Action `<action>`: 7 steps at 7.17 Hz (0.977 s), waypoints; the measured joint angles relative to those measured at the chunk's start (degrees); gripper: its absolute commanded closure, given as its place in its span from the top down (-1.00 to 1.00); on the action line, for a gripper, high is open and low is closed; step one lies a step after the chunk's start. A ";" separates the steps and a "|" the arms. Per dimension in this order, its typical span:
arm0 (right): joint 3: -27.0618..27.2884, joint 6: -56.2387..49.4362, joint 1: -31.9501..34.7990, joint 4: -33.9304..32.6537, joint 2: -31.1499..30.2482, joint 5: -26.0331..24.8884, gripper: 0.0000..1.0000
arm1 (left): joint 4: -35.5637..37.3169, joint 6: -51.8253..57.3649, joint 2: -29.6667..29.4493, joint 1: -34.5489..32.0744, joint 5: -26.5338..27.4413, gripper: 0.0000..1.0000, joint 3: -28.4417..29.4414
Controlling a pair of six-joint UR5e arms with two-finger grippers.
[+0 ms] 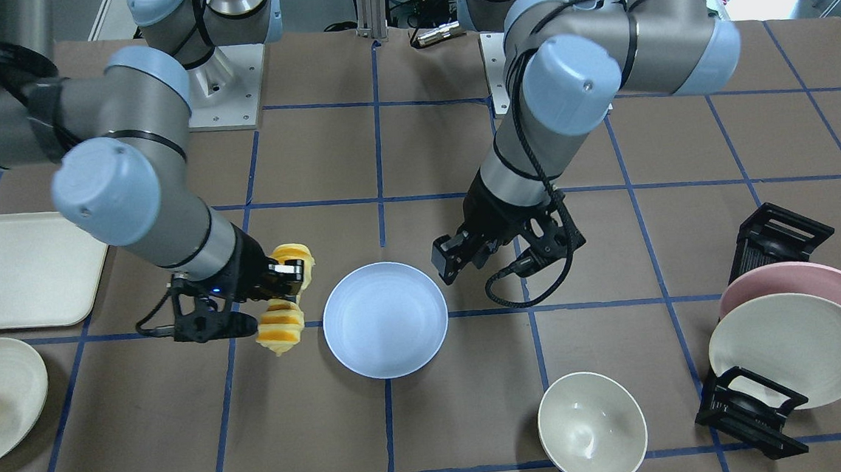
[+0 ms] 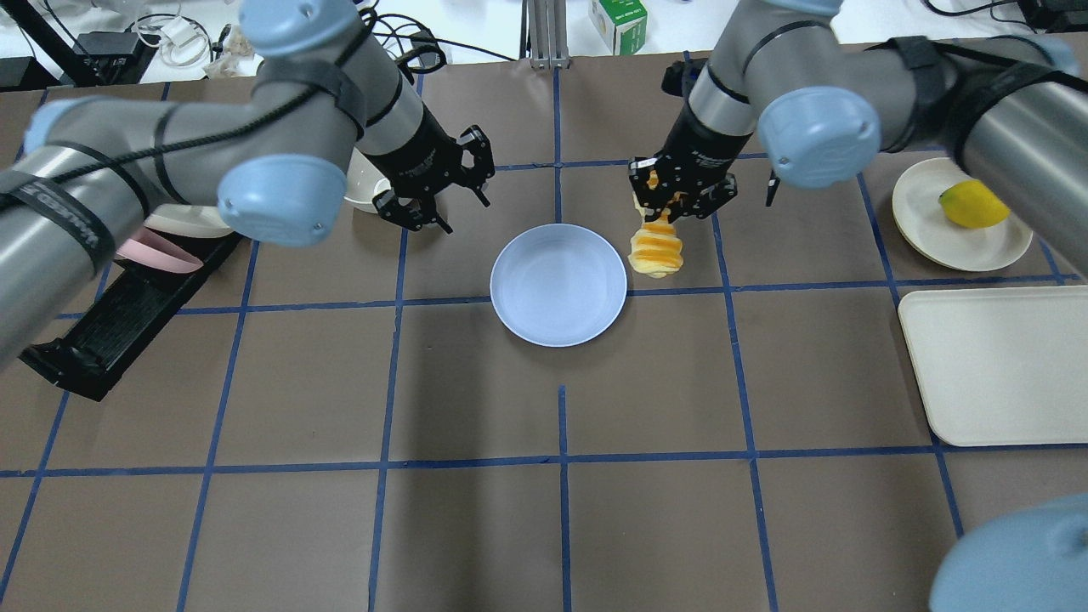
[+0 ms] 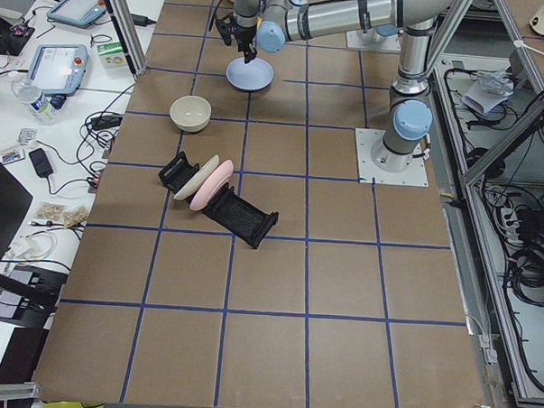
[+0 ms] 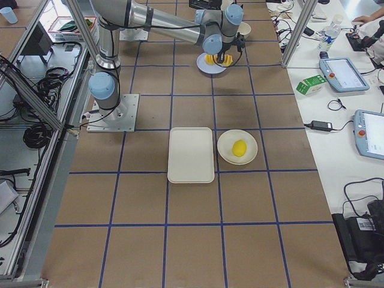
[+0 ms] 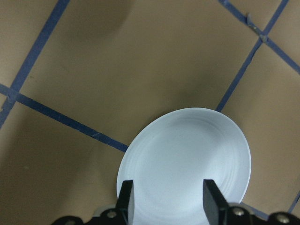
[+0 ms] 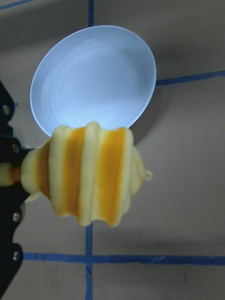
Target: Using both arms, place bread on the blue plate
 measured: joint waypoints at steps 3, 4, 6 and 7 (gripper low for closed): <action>3.70 10.09 8.13 -13.02 4.95 -2.75 -0.31 | -17.12 13.19 6.02 0.30 6.27 0.15 5.03; 5.00 11.59 9.27 -16.91 6.05 -2.78 0.99 | -18.41 17.42 6.90 0.55 9.17 0.15 4.79; 5.44 12.66 10.01 -19.49 6.61 -3.12 1.00 | -16.77 26.76 7.95 2.66 12.60 1.00 4.62; 4.50 12.51 9.74 -18.50 5.86 -3.05 1.00 | -15.89 30.04 8.16 3.98 12.72 1.00 4.83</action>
